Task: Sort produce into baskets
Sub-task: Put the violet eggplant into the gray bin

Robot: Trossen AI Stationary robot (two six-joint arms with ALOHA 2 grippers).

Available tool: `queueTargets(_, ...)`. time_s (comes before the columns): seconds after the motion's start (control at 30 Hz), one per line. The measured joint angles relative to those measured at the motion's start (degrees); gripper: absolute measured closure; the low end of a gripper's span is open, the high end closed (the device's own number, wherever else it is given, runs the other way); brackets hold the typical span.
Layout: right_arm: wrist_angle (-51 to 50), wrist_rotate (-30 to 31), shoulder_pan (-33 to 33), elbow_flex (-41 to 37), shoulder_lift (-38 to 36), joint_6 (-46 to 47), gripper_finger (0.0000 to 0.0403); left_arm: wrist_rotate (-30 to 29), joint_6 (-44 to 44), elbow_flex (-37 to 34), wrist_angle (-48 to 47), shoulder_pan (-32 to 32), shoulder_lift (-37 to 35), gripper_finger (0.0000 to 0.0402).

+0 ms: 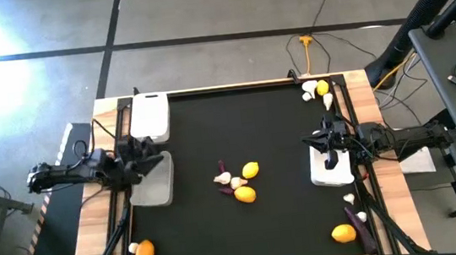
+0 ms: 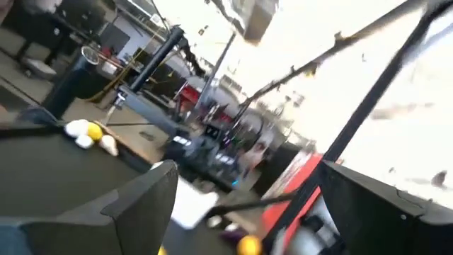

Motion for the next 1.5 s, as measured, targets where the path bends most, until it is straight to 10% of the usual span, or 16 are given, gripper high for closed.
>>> queueTargets(0.27,0.0,0.0,0.0,0.0,0.0,0.0,0.0394,-1.8,7.8,4.5,0.9,0.0,7.5,0.0079)
queueTargets(0.67,0.0,0.0,0.0,0.0,0.0,0.0,0.0394,-2.3,17.3,30.4,-13.8,-0.1,48.6,0.0079)
queueTargets(1.07,0.0,0.0,0.0,0.0,0.0,0.0,0.0394,-1.1,-7.5,59.9,-40.0,0.4,85.0,0.0079)
queueTargets(1.5,0.1,0.0,0.0,0.0,0.0,0.0,0.0394,-3.8,-35.0,64.2,-47.2,0.6,97.5,0.0079)
